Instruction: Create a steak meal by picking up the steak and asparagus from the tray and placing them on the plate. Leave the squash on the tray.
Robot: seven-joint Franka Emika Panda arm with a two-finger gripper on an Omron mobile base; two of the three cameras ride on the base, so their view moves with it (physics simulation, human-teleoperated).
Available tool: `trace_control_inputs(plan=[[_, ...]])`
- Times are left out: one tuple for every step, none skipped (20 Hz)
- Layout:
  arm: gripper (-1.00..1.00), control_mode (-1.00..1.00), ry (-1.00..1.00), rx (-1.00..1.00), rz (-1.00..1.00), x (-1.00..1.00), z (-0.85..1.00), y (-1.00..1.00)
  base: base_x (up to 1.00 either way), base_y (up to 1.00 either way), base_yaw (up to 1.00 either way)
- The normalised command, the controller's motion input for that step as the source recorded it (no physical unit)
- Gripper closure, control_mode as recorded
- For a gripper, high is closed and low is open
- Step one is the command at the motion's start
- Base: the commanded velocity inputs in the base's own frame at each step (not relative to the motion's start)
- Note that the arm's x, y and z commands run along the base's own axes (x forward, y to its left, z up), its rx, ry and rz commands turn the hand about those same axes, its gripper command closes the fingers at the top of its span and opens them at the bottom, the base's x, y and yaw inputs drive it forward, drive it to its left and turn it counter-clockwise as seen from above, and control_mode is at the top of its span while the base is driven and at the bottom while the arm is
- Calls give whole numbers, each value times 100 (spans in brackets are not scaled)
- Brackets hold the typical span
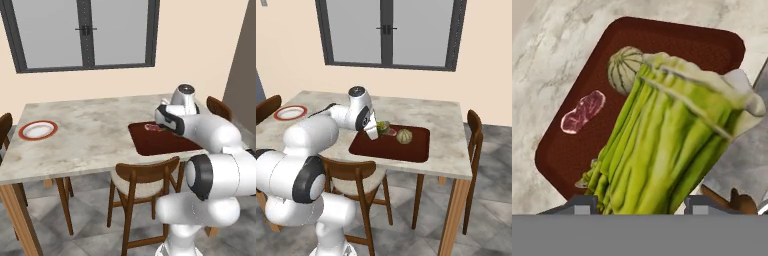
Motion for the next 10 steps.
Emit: trace_control_inputs(plan=[[100,-100,-11,0,4,-34,46,0,0,0,0],[100,-100,-11,0,5,-43,41,0,0,0,0],[100,-100,-12,0,7,-53,34,0,0,0,0],[100,100,0,0,0,0,0,0,-74,0,10],[100,100,0,0,0,0,0,0,-91,0,14],[100,100,0,0,0,0,0,0,-100,0,19],[100,100,0,0,0,0,0,0,-100,0,20],[100,100,0,0,0,0,0,0,-100,16,21],[100,100,0,0,0,0,0,0,-100,24,22],[100,100,0,0,0,0,0,0,-100,46,21]])
